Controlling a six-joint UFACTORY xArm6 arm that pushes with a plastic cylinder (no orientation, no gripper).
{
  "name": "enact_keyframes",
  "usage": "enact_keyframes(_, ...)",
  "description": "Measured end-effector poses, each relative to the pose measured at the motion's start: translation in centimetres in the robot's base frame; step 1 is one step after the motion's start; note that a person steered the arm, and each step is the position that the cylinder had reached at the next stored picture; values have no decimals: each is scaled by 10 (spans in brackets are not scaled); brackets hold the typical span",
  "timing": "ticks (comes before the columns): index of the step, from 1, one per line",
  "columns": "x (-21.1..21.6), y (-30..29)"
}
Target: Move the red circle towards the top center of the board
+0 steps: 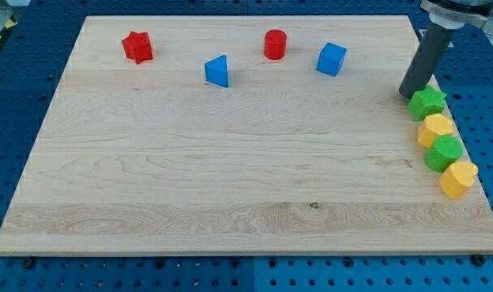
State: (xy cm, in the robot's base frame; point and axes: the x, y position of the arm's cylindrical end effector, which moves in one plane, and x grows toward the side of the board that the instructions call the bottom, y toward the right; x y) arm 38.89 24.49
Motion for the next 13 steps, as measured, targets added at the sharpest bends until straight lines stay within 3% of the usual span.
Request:
enact_keyframes(5, -5, -16)
enact_keyframes(7, -5, -108)
enact_keyframes(9, -5, -166)
enact_keyframes(11, -47, -194)
enact_keyframes(13, -83, -185)
